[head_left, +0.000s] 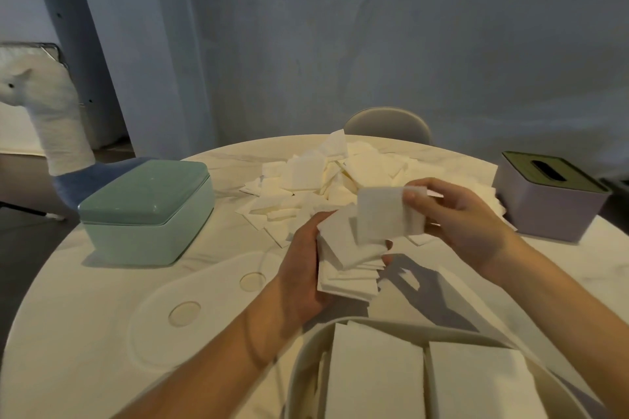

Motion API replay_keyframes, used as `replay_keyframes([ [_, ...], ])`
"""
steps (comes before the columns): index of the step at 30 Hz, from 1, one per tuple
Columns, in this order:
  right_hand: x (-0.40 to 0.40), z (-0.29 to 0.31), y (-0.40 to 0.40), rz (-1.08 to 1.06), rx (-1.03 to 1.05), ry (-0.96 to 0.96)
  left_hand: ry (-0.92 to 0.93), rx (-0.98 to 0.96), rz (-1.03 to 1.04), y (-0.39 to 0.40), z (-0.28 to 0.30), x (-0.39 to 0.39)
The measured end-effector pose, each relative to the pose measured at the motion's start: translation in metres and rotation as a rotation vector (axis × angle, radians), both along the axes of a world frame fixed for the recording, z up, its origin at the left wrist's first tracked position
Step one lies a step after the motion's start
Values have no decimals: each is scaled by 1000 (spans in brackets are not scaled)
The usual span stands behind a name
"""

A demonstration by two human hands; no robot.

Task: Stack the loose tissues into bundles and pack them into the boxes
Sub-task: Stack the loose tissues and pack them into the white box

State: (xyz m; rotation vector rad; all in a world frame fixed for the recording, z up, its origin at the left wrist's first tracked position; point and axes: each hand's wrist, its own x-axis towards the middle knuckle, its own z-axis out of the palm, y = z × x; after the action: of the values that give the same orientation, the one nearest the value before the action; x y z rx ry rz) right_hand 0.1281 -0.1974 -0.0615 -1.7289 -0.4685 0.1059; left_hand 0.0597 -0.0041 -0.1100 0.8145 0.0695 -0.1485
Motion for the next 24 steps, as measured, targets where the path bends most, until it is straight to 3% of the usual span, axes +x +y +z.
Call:
replay_keyframes([
  [2, -3, 6, -1, 2, 121, 45, -17, -13, 36, 0, -1, 0],
  [4, -6, 11, -1, 20, 180, 73, -23, 115, 98, 1, -3, 1],
  [9, -11, 15, -2, 193, 66, 64, -162, 587, 234, -2, -5, 3],
  [11, -14, 14, -1, 237, 39, 38, -202, 681, 293, -3, -6, 5],
  [14, -16, 12, 1, 260, 5, -31, -116, 488, 223, -3, -3, 2],
  [18, -15, 11, -1, 286, -192, -106, -7, 273, 99, 0, 3, -4],
  [24, -9, -1, 4, 82, -420, -223, 46, 251, -27, 6, 5, 3],
])
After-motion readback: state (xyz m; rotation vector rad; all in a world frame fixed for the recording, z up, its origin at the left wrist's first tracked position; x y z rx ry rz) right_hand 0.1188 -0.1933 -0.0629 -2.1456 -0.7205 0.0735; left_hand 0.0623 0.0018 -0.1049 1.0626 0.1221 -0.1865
